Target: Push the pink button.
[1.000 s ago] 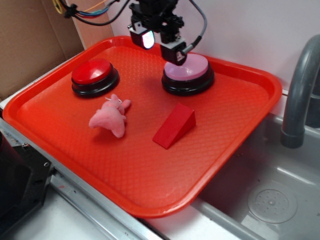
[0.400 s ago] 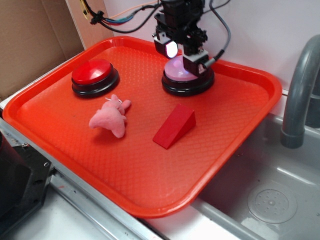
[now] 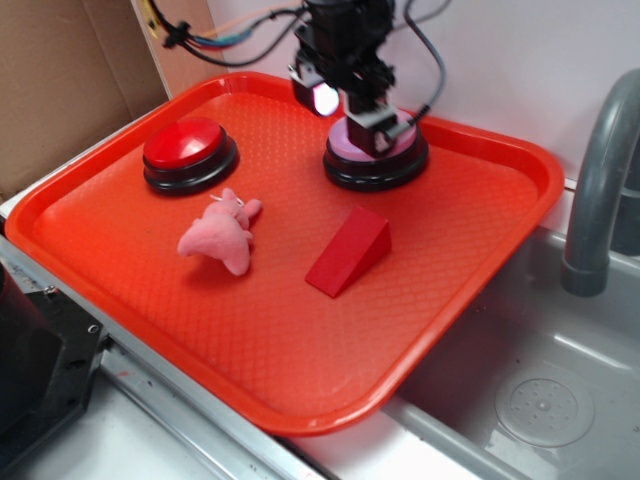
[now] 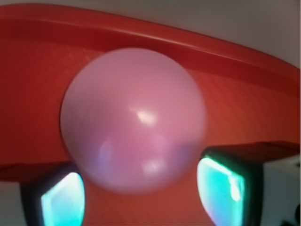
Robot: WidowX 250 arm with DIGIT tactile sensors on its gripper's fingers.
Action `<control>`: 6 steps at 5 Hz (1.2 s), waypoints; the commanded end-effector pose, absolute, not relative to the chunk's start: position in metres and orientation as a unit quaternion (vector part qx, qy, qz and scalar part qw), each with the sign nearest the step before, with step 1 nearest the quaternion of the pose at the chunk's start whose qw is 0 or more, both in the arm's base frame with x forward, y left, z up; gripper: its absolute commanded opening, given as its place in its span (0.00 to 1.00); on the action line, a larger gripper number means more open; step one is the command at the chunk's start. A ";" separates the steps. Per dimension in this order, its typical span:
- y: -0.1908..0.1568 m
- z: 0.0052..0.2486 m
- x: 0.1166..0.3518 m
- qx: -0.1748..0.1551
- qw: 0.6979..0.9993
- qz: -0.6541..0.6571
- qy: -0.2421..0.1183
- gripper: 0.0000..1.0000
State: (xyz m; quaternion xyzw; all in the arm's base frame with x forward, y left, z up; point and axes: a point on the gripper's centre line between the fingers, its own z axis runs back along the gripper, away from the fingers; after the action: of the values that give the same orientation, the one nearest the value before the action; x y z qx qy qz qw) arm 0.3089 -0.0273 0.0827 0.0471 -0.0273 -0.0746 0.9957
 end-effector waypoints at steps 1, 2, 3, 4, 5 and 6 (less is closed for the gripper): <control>-0.014 0.127 0.292 0.013 0.996 -0.081 -0.040 1.00; -0.010 0.131 0.283 0.015 0.996 -0.079 -0.036 1.00; -0.005 0.130 0.270 0.019 0.996 -0.088 -0.024 1.00; -0.003 0.133 0.258 0.014 0.997 -0.076 -0.025 1.00; -0.001 0.133 0.253 0.024 0.998 -0.066 -0.006 1.00; 0.000 0.136 0.249 0.022 0.997 -0.069 -0.005 1.00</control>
State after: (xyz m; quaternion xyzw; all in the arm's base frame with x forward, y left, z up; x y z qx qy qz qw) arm 0.2429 -0.0015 0.1163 0.0201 0.0305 -0.0710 0.9968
